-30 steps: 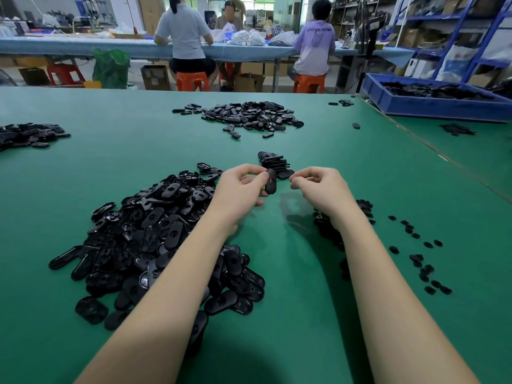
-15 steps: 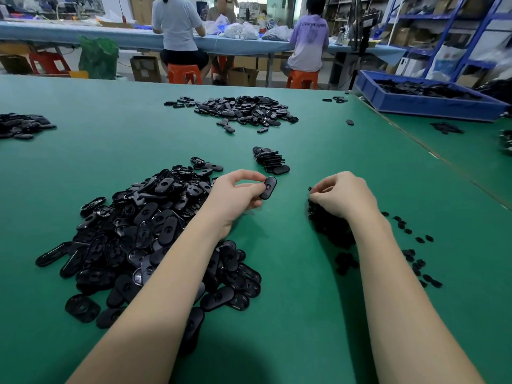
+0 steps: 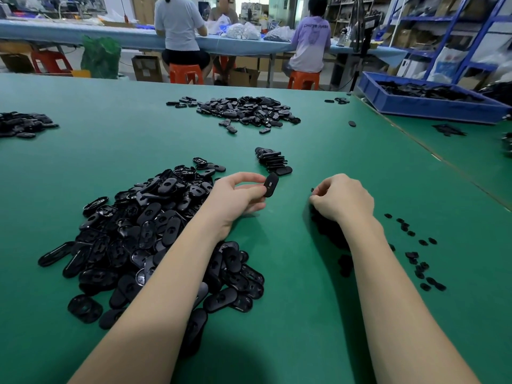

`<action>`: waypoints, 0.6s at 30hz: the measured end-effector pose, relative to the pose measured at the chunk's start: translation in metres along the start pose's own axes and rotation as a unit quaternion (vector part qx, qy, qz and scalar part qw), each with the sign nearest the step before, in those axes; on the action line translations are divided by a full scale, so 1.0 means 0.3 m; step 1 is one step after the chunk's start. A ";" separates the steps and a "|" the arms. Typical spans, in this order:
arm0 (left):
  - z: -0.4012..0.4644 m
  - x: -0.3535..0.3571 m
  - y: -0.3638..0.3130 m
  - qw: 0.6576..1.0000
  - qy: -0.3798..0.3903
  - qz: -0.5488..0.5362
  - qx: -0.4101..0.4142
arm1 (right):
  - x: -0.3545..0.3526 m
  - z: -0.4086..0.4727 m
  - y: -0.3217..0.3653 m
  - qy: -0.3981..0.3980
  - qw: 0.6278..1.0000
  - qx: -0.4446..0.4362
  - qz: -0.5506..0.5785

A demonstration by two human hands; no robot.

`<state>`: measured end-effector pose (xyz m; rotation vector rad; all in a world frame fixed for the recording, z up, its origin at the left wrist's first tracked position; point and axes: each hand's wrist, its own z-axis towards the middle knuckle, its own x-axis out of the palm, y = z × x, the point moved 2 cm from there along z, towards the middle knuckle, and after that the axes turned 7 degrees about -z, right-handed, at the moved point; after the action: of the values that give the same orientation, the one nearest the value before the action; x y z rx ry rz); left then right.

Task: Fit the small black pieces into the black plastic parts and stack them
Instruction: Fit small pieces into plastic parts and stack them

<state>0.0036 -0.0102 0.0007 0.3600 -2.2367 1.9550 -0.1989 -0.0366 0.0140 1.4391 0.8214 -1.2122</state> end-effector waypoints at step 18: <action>0.013 -0.009 0.006 0.999 -0.028 0.020 0.023 | -0.022 -0.042 0.086 0.123 0.886 -0.073 0.441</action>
<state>0.0060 -0.0136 -0.0023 0.3836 -2.2544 2.0438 -0.1733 -0.0296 0.0269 1.5839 0.3114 -0.2702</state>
